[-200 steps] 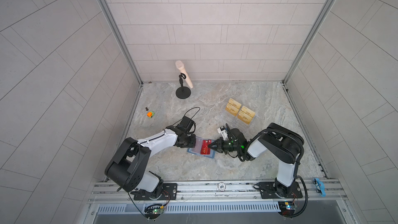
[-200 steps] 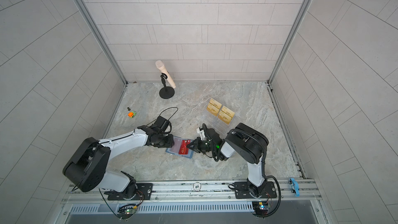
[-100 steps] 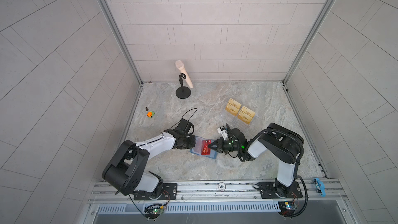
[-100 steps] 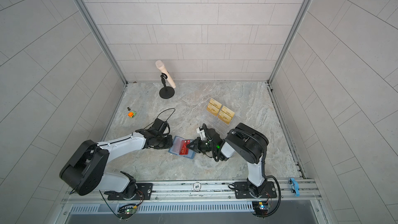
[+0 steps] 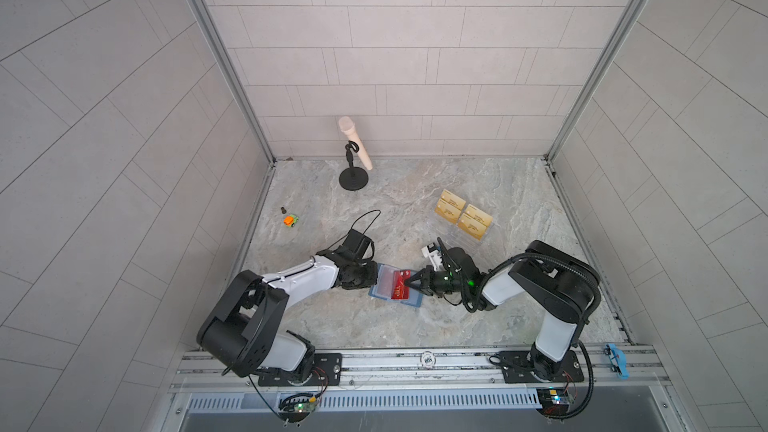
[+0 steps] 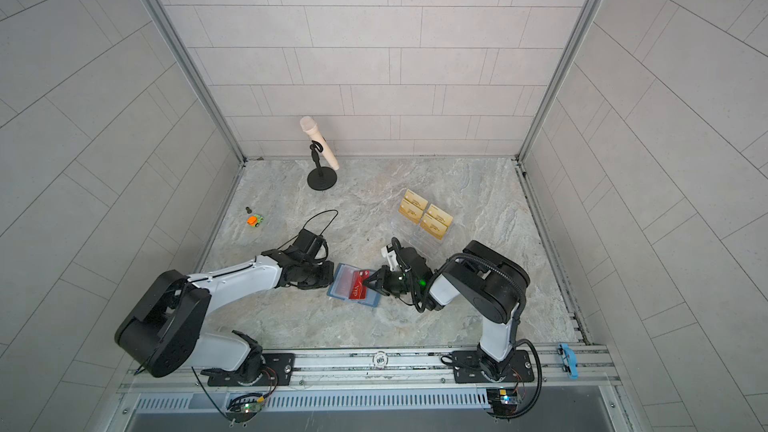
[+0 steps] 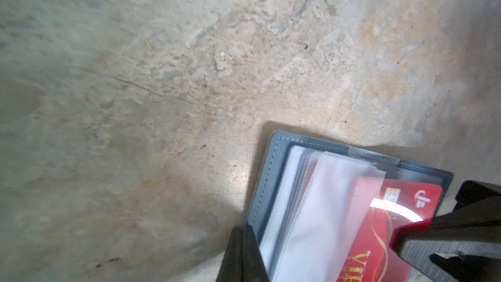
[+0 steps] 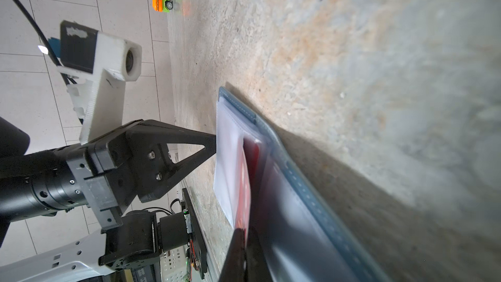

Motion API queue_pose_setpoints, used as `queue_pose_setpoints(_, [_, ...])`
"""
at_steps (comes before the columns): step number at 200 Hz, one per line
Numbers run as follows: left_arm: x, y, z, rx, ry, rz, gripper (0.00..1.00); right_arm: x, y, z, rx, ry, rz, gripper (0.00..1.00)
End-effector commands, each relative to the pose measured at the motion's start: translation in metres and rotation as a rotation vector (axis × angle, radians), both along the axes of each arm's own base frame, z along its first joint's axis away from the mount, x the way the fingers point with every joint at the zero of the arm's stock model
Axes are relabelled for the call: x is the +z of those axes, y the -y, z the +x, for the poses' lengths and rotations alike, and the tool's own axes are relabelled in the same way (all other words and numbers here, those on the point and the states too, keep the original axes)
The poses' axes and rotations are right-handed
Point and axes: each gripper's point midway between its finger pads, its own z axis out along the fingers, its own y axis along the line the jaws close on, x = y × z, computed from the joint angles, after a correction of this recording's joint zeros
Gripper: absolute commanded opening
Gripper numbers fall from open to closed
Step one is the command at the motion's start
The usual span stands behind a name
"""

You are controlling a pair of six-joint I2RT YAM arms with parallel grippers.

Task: Put the credit cards into the card holder

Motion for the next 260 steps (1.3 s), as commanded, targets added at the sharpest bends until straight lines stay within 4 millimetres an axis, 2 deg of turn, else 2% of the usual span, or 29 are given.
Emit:
queue_pose_setpoints(1, [-0.019,-0.008,-0.032,-0.023,-0.118,0.037,0.0,-0.015,0.007,-0.002,-0.034,-0.016,-0.036,0.0])
queue_pose_setpoints(26, [-0.02,-0.007,-0.033,-0.023,-0.119,0.034,0.0,-0.021,0.015,-0.002,-0.063,-0.013,-0.053,0.0])
queue_pose_setpoints(79, [-0.018,-0.006,-0.034,-0.028,-0.12,0.031,0.0,-0.016,0.016,0.002,-0.078,0.01,-0.065,0.0])
queue_pose_setpoints(88, [-0.018,-0.006,-0.034,-0.027,-0.121,0.031,0.0,-0.018,0.016,0.0,-0.062,0.005,-0.085,0.08])
queue_pose_setpoints(114, [-0.018,-0.006,-0.035,-0.025,-0.124,0.033,0.0,-0.016,0.021,-0.004,-0.033,0.017,-0.151,0.39])
queue_pose_setpoints(127, [-0.018,-0.006,-0.035,-0.024,-0.124,0.03,0.0,-0.014,0.024,-0.006,-0.01,0.033,-0.202,0.48])
queue_pose_setpoints(148, [-0.017,-0.004,-0.035,-0.027,-0.122,0.028,0.0,-0.01,0.029,-0.011,0.034,0.057,-0.284,0.57])
queue_pose_setpoints(174, [-0.015,-0.003,-0.034,-0.026,-0.121,0.025,0.0,-0.009,0.033,-0.018,0.085,0.073,-0.364,0.6])
queue_pose_setpoints(200, [-0.014,-0.001,-0.035,-0.022,-0.121,0.023,0.0,-0.012,0.037,-0.033,0.166,0.095,-0.471,0.62])
queue_pose_setpoints(202, [-0.014,-0.001,-0.035,-0.022,-0.121,0.022,0.0,-0.006,0.032,-0.03,0.166,0.108,-0.464,0.63])
queue_pose_setpoints(208, [-0.014,-0.001,-0.036,-0.02,-0.123,0.022,0.0,-0.004,0.031,-0.029,0.169,0.109,-0.467,0.63])
queue_pose_setpoints(260, [-0.012,0.004,-0.038,-0.014,-0.119,0.016,0.0,-0.011,0.021,-0.033,0.156,0.015,-0.416,0.64])
